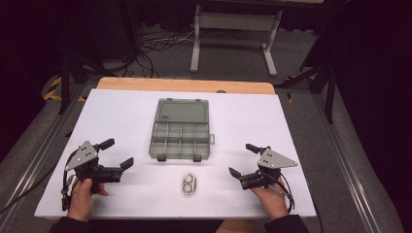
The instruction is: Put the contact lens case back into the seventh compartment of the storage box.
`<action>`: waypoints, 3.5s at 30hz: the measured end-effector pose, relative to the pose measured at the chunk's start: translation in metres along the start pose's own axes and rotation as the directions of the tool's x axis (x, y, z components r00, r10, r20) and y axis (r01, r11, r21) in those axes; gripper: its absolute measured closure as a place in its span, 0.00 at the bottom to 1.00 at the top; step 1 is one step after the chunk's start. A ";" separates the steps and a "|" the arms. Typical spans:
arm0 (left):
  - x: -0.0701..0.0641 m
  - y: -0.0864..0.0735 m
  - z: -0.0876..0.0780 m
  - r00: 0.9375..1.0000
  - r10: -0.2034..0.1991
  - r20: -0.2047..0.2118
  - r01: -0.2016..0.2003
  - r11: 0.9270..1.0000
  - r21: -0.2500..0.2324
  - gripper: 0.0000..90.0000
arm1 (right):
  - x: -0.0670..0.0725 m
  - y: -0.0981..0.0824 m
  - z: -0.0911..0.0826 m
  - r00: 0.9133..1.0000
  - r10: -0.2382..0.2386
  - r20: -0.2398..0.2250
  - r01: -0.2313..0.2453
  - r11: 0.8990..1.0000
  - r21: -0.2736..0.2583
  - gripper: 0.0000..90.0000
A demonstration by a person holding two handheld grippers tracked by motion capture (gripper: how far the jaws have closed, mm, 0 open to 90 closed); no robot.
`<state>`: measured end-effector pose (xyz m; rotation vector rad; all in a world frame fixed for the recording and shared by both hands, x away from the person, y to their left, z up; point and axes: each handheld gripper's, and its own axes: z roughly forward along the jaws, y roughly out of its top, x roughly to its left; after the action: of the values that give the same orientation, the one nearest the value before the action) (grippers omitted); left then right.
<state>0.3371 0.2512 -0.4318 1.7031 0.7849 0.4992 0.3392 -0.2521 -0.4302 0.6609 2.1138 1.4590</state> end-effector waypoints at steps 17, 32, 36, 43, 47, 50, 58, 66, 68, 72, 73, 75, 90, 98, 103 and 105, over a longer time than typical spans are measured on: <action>0.000 0.003 0.000 1.000 -0.016 0.010 0.016 1.000 0.023 0.02 | 0.001 0.003 0.001 1.000 -0.008 -0.008 0.008 1.000 0.006 0.02; 0.000 0.005 0.000 1.000 -0.014 0.023 0.013 0.999 0.048 0.02 | 0.002 0.008 0.005 0.999 -0.023 -0.031 0.024 0.999 0.030 0.02; 0.000 0.005 0.000 1.000 -0.016 0.026 0.015 0.999 0.046 0.02 | 0.004 0.012 0.009 0.998 -0.032 -0.048 0.034 0.999 0.038 0.02; 0.000 0.005 -0.001 0.999 -0.009 0.030 0.008 0.999 0.046 0.02 | 0.005 0.024 0.020 0.994 -0.064 -0.088 0.070 0.995 0.067 0.02; 0.000 0.005 -0.002 0.999 -0.009 0.033 0.007 0.999 0.046 0.02 | 0.007 0.028 0.024 0.992 -0.073 -0.104 0.080 0.995 0.066 0.02; 0.000 0.005 -0.002 0.999 -0.009 0.034 0.007 0.999 0.049 0.02 | 0.009 0.032 0.029 0.990 -0.072 -0.119 0.081 0.994 0.069 0.02; -0.001 0.005 -0.002 1.000 -0.014 0.026 0.013 0.999 0.053 0.02 | 0.015 0.044 0.042 0.982 -0.091 -0.164 0.104 0.992 0.070 0.02; 0.000 0.006 -0.002 0.999 -0.014 0.029 0.013 0.998 0.054 0.03 | 0.019 0.054 0.053 0.972 -0.111 -0.205 0.129 0.989 0.075 0.03; -0.001 0.006 -0.002 0.999 -0.013 0.031 0.012 0.998 0.055 0.03 | 0.020 0.056 0.055 0.970 -0.115 -0.213 0.134 0.988 0.077 0.03; -0.001 0.006 -0.002 0.999 -0.013 0.031 0.011 0.998 0.055 0.03 | 0.022 0.060 0.060 0.966 -0.122 -0.229 0.143 0.987 0.078 0.03; -0.001 0.006 -0.002 0.999 -0.012 0.031 0.011 0.998 0.055 0.03 | 0.023 0.061 0.061 0.965 -0.125 -0.232 0.146 0.986 0.079 0.03; -0.001 0.006 -0.002 0.999 -0.013 0.029 0.012 0.999 0.052 0.03 | 0.024 0.064 0.064 0.961 -0.132 -0.242 0.155 0.985 0.077 0.03; -0.001 0.007 -0.002 1.000 -0.012 0.028 0.010 0.998 0.061 0.03 | 0.035 0.078 0.084 0.940 -0.164 -0.298 0.197 0.976 0.087 0.03; -0.001 0.007 -0.002 0.999 -0.009 0.035 0.007 0.998 0.060 0.03 | 0.042 0.081 0.094 0.926 -0.176 -0.333 0.222 0.970 0.103 0.03; -0.001 0.007 -0.002 0.999 -0.008 0.036 0.006 0.998 0.060 0.03 | 0.046 0.083 0.100 0.916 -0.186 -0.354 0.239 0.965 0.111 0.03; -0.001 0.007 -0.002 0.999 -0.009 0.036 0.007 0.998 0.059 0.03 | 0.046 0.084 0.100 0.914 -0.189 -0.358 0.243 0.964 0.112 0.03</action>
<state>0.3363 0.2508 -0.4248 1.7581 0.7868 0.4422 0.3770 -0.1254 -0.3881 0.2186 2.4953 1.3750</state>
